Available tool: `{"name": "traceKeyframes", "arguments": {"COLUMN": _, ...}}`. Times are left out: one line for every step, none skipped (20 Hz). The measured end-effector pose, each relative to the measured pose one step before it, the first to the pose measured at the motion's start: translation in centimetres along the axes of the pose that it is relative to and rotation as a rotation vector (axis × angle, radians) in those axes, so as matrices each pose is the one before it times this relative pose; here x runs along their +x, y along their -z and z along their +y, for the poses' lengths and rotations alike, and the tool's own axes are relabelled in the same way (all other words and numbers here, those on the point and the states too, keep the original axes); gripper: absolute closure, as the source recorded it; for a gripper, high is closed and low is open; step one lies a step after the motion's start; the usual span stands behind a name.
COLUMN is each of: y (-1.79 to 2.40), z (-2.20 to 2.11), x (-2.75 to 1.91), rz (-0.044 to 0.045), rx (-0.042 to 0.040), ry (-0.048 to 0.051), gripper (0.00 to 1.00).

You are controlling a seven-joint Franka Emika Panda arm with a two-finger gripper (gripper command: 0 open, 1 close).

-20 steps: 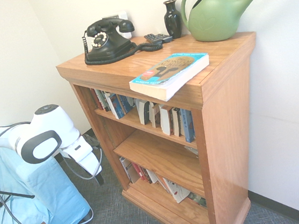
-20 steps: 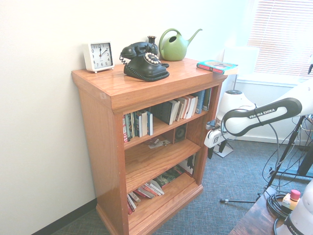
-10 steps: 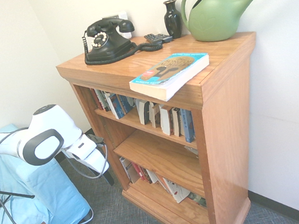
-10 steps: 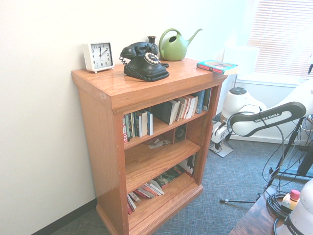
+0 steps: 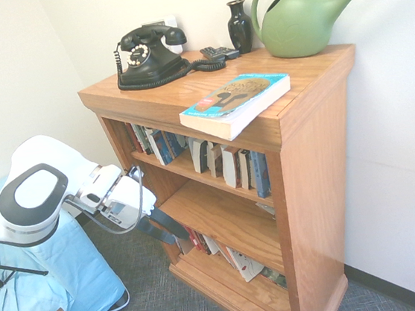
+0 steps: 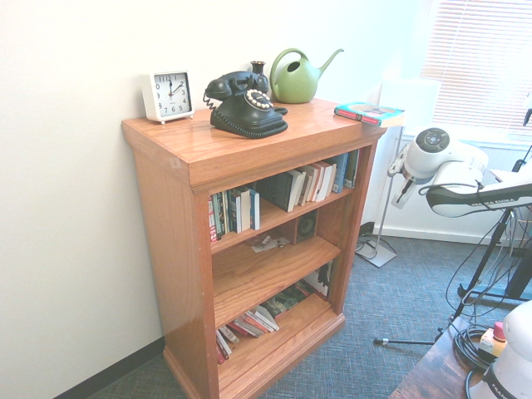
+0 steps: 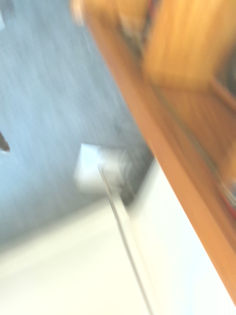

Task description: Organize the shelf

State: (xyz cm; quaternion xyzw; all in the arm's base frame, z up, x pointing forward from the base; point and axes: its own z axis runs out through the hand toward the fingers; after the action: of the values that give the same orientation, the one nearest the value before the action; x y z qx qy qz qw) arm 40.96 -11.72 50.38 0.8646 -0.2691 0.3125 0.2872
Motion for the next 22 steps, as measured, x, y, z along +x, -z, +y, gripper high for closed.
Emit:
{"name": "traceKeyframes", "arguments": {"y": 0.522, "z": 0.583, "x": 0.713, "rz": 0.05538, "rx": -0.01403, "ry": 0.01704, "gripper": 0.00}}
{"name": "traceKeyframes", "arguments": {"y": 0.407, "z": 0.523, "x": 0.687, "rz": 0.05378, "rx": -0.01370, "ry": 0.01635, "gripper": 0.00}}
{"name": "traceKeyframes", "arguments": {"y": 0.269, "z": 0.457, "x": 0.620, "rz": 0.05256, "rx": -0.01674, "ry": 0.01486, "gripper": 0.00}}
{"name": "traceKeyframes", "arguments": {"y": 0.197, "z": 0.413, "x": 0.671, "rz": 0.05487, "rx": -0.01677, "ry": 0.01271, "gripper": 0.00}}
{"name": "traceKeyframes", "arguments": {"y": 0.147, "z": 0.332, "x": 0.612, "rz": 0.05376, "rx": -0.01605, "ry": 0.01048, "gripper": 0.00}}
{"name": "traceKeyframes", "arguments": {"y": 0.047, "z": 0.419, "x": 0.622, "rz": 0.04975, "rx": -0.01684, "ry": 0.00699, "gripper": 0.00}}
{"name": "traceKeyframes", "arguments": {"y": -0.009, "z": 0.374, "x": 0.498, "rz": 0.04325, "rx": -0.01896, "ry": 0.00271, "gripper": 0.00}}
{"name": "traceKeyframes", "arguments": {"y": -0.022, "z": 0.184, "x": 0.453, "rz": 0.03163, "rx": -0.01671, "ry": 0.00346, "gripper": 0.00}}
{"name": "traceKeyframes", "arguments": {"y": -0.077, "z": 0.089, "x": 0.461, "rz": 0.02073, "rx": -0.01679, "ry": 0.00218, "gripper": 0.00}}
{"name": "traceKeyframes", "arguments": {"y": -0.061, "z": -0.020, "x": 0.508, "rz": 0.01486, "rx": -0.01513, "ry": 0.00330, "gripper": 0.00}}
{"name": "traceKeyframes", "arguments": {"y": -0.008, "z": -0.235, "x": 0.439, "rz": 0.01140, "rx": -0.01143, "ry": 0.00454, "gripper": 0.00}}
{"name": "traceKeyframes", "arguments": {"y": 0.018, "z": -0.377, "x": 0.428, "rz": 0.01237, "rx": -0.00924, "ry": 0.00891, "gripper": 0.00}}
{"name": "traceKeyframes", "arguments": {"y": 0.006, "z": -0.384, "x": 0.424, "rz": 0.01221, "rx": -0.00927, "ry": 0.00465, "gripper": 0.00}}
{"name": "traceKeyframes", "arguments": {"y": -0.004, "z": -0.404, "x": 0.565, "rz": 0.00917, "rx": -0.00805, "ry": 0.00286, "gripper": 0.00}}
{"name": "traceKeyframes", "arguments": {"y": 0.005, "z": -0.411, "x": 0.620, "rz": 0.00722, "rx": -0.00315, "ry": 0.00113, "gripper": 0.00}}
{"name": "traceKeyframes", "arguments": {"y": -0.034, "z": -0.381, "x": 0.578, "rz": 0.00643, "rx": -0.00192, "ry": 0.00055, "gripper": 0.00}}
{"name": "traceKeyframes", "arguments": {"y": -0.088, "z": -0.335, "x": 0.540, "rz": 0.00546, "rx": -0.00204, "ry": 0.00026, "gripper": 0.00}}
{"name": "traceKeyframes", "arguments": {"y": -0.214, "z": -0.244, "x": 0.501, "rz": 0.00525, "rx": -0.00108, "ry": 0.00011, "gripper": 0.00}}
{"name": "traceKeyframes", "arguments": {"y": -0.326, "z": -0.251, "x": 0.378, "rz": 0.00264, "rx": -0.00032, "ry": 0.00071, "gripper": 0.00}}
{"name": "traceKeyframes", "arguments": {"y": -0.402, "z": -0.240, "x": 0.389, "rz": 0.00124, "rx": -0.00122, "ry": -0.00042, "gripper": 0.00}}
{"name": "traceKeyframes", "arguments": {"y": -0.431, "z": -0.255, "x": 0.440, "rz": 0.00185, "rx": -0.00169, "ry": -0.00054, "gripper": 0.00}}
{"name": "traceKeyframes", "arguments": {"y": -0.426, "z": -0.366, "x": 0.445, "rz": 0.00210, "rx": -0.00052, "ry": 0.00030, "gripper": 0.00}}
